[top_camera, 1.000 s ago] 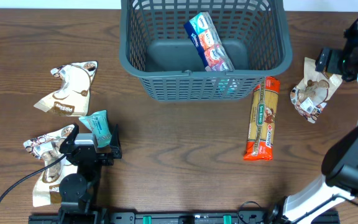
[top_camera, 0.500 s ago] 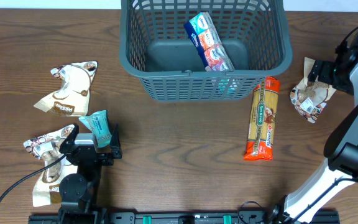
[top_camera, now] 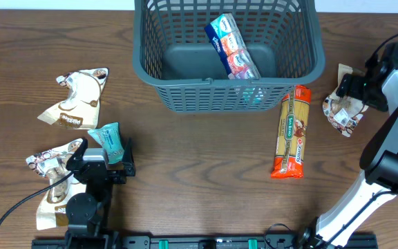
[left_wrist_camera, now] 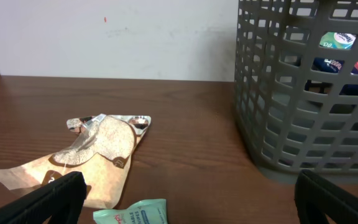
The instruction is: Pack container
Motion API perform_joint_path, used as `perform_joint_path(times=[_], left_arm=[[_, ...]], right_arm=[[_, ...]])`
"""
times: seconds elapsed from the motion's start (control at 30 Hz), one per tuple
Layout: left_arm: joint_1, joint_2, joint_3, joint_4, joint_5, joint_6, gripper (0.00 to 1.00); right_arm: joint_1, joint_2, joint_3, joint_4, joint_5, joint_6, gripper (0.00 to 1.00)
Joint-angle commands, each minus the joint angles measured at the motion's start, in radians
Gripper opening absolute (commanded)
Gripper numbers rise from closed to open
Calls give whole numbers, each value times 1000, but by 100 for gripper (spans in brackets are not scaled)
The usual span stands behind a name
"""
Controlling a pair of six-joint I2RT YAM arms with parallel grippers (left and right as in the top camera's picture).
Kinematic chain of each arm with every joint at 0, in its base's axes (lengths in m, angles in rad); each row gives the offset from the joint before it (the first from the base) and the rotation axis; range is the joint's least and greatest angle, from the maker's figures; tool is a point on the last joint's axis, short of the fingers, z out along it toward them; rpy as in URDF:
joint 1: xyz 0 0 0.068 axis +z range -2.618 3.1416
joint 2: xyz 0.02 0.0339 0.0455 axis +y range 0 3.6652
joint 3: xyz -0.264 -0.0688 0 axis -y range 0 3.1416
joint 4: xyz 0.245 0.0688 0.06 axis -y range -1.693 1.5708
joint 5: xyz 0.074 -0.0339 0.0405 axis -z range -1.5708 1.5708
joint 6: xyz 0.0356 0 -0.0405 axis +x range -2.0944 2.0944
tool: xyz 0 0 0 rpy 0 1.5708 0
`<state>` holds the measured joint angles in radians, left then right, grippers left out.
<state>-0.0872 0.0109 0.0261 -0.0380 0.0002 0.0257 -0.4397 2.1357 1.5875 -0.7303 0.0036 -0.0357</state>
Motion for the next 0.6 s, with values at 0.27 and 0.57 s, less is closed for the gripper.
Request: perform_joint_path(times=[0.27, 0.57], left_arm=[[-4, -7, -22, -36, -8, -2, 99], [-4, -7, -22, -36, -8, -2, 99]], right_arm=[[-8, 10, -171, 109, -16, 13, 99], [-8, 10, -293, 204, -100, 13, 32]])
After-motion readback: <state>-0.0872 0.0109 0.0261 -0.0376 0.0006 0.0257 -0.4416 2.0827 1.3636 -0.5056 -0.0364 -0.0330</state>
